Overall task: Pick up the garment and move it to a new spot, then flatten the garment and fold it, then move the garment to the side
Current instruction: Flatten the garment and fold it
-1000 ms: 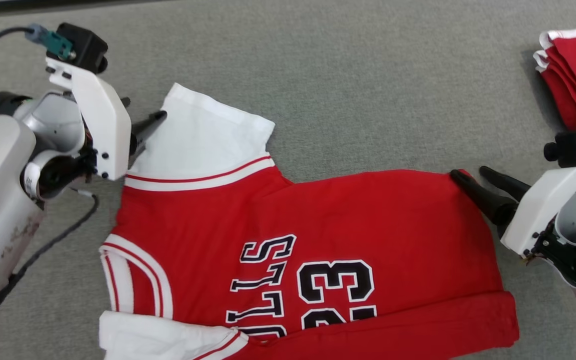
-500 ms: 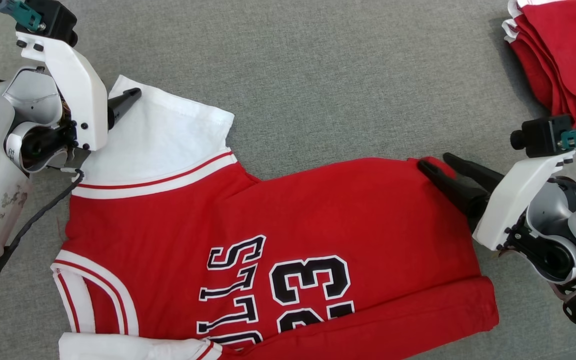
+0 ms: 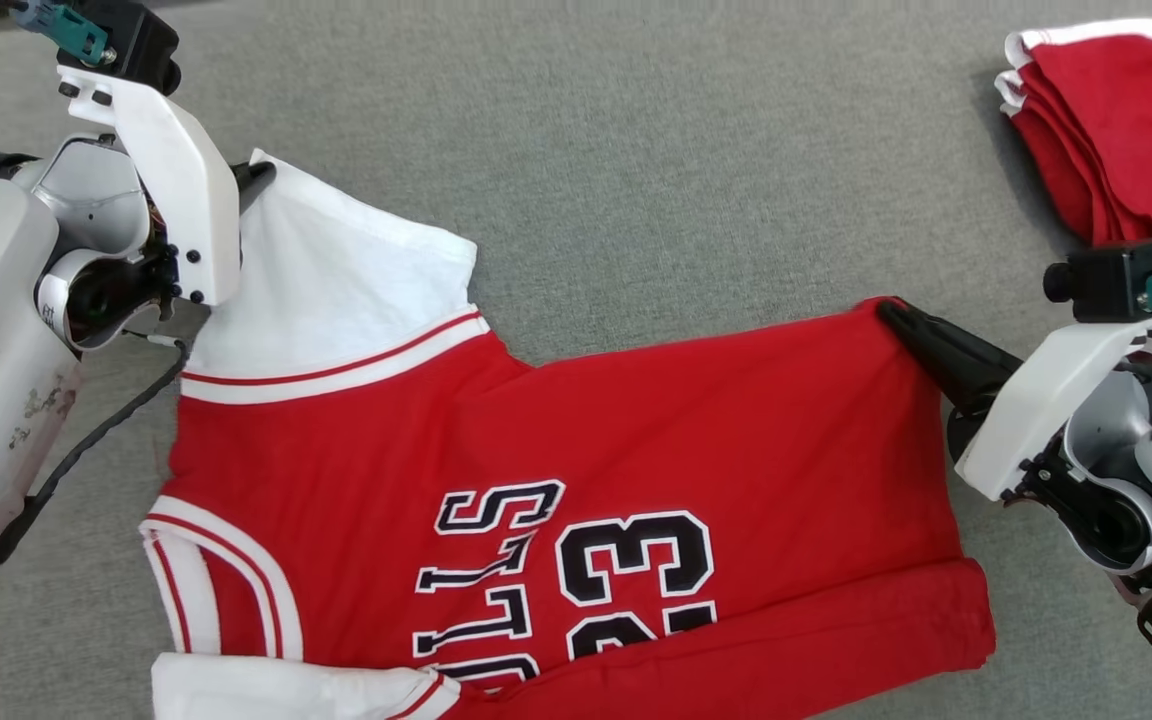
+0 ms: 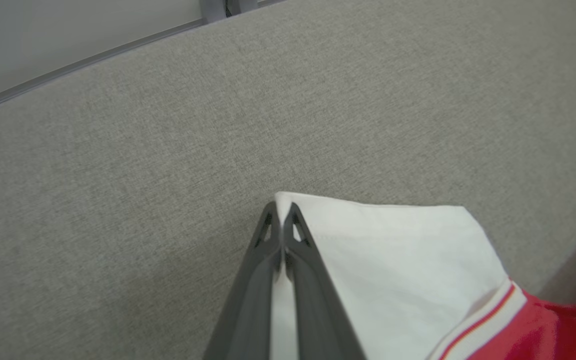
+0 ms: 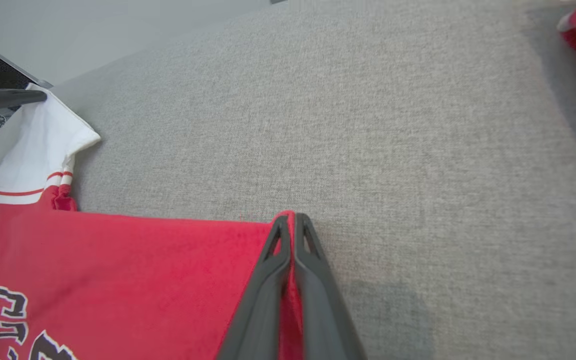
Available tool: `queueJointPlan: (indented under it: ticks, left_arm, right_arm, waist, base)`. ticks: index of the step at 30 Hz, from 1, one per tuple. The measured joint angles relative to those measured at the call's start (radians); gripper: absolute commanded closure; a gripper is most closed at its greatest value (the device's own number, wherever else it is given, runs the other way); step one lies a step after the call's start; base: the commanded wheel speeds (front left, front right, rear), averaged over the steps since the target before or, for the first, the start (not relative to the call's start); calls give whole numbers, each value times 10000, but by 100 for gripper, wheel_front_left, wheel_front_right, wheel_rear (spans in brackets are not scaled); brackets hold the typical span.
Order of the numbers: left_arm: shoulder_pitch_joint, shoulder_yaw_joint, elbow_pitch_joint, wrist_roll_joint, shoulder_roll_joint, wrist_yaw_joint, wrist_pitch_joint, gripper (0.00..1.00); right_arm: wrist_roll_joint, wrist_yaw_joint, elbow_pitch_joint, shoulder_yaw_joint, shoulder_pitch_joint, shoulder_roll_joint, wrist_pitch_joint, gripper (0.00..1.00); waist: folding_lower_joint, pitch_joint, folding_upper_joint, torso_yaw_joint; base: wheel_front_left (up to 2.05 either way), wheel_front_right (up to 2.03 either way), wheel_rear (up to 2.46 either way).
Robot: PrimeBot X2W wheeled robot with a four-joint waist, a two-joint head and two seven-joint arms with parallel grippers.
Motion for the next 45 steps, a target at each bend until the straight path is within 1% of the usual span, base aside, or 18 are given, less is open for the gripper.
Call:
queueJointPlan:
  ticks: [6, 7, 13, 16, 20, 26, 31, 36, 41, 45]
  left_arm:
    - [404, -334, -418, -493, 238, 0, -504, 100]
    - [404, -334, -418, -493, 238, 0, -504, 100]
    - [1000, -677, -1191, -1181, 529, 0, -464, 100]
    - [1286, -890, -1760, -1569, 802, 0, -128, 100]
    - [1691, -1122, -2650, -2217, 1289, 0, 667, 100]
    - [2242, -1310, -4092, -3037, 2044, 4, 1743, 100]
    - [2450, -1406, -5210, -3114, 2677, 460, 2165, 100]
    - [2762, -1427, -5914, -3122, 3193, 882, 2247, 100]
    - [3119, -1513, -6575, -3442, 3482, 1143, 2481, 100]
    - [3359, -1664, -7160, -3691, 3662, 1317, 2824, 100]
  right_arm:
    - [136, 0, 602, 10, 289, -92, -767, 100]
    - [136, 0, 602, 10, 289, -92, -767, 100]
    - [199, 0, 867, 240, 642, -128, -809, 100]
    - [299, 0, 926, 355, 863, -255, -688, 100]
    - [332, 0, 1064, 420, 1201, -489, -635, 100]
    - [391, 0, 1256, 407, 1504, -635, -650, 100]
    - [414, 0, 1570, 353, 1707, -773, -706, 100]
    - [416, 0, 1795, 295, 1825, -796, -777, 100]
    - [504, 0, 1776, 286, 1993, -805, -723, 100]
    - [608, 0, 1559, 328, 2205, -970, -499, 100]
  waist:
    - [0, -878, 0, 373]
    - [0, -878, 0, 373]
    - [0, -1737, 0, 719]
    - [0, -2157, 0, 897]
    - [0, -2669, 0, 1145]
    - [0, -3182, 0, 1513]
    - [0, -3359, 0, 1769]
    - [0, -3443, 0, 1900]
    - [0, -3526, 0, 1952]
    - [1, -3580, 0, 1984]
  base:
    - [0, 0, 0]
    - [0, 0, 0]
    - [0, 0, 0]
    - [0, 0, 0]
    - [0, 0, 0]
    - [0, 0, 0]
    - [0, 0, 0]
    - [0, 0, 0]
    - [0, 0, 0]
    - [0, 0, 0]
